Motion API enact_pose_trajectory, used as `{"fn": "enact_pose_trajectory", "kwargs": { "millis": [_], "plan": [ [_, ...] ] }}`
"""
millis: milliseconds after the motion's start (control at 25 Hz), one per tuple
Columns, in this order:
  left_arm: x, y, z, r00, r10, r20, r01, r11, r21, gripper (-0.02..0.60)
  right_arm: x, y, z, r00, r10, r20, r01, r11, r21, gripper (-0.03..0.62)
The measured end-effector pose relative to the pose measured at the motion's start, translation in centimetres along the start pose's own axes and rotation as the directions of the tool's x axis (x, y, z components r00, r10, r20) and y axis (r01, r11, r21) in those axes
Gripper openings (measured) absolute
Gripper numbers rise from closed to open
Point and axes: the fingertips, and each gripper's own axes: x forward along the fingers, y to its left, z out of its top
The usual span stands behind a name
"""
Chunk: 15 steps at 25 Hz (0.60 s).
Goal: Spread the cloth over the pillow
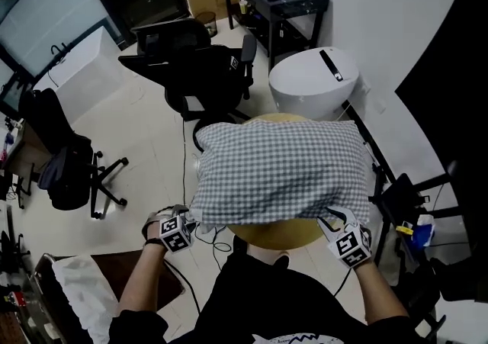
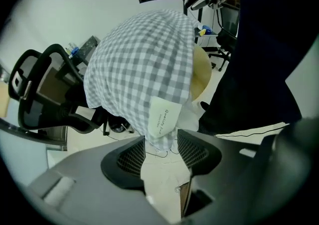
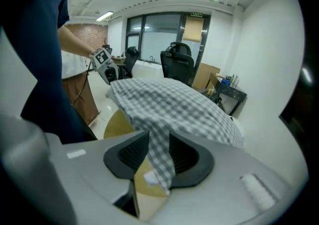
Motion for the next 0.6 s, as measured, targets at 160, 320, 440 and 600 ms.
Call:
{"fn": "enact_pose_trajectory", "kwargs": {
  "millis": [160, 320, 440, 600],
  "plan": [
    [1.8, 0.7, 0.4, 0.995, 0.096, -0.001, -0.096, 0.995, -0.001, 0.189, -1.3, -2.5, -6.4, 0.99, -0.089, -0.113, 0.083, 0.995, -0.055, 0.183],
    [1.7, 0.9, 0.3, 0.989, 0.149, -0.021, -0.149, 0.988, 0.039, 0.02, -1.2, -3.1, -10.8, 0.976, -0.121, -0.183, 0.107, 0.991, -0.086, 0.202],
    [1.1, -0.1, 0.4, 0.988, 0.153, -0.027, -0.153, 0.988, 0.024, 0.0, -0.8, -3.8, -13.2, 0.964, -0.137, -0.227, 0.114, 0.987, -0.115, 0.209],
    [-0.6, -0.7, 0.5, 0.983, 0.181, -0.032, -0.181, 0.983, 0.026, 0.0, -0.1, -4.1, -15.9, 0.943, -0.166, -0.287, 0.107, 0.972, -0.21, 0.216]
  ]
}}
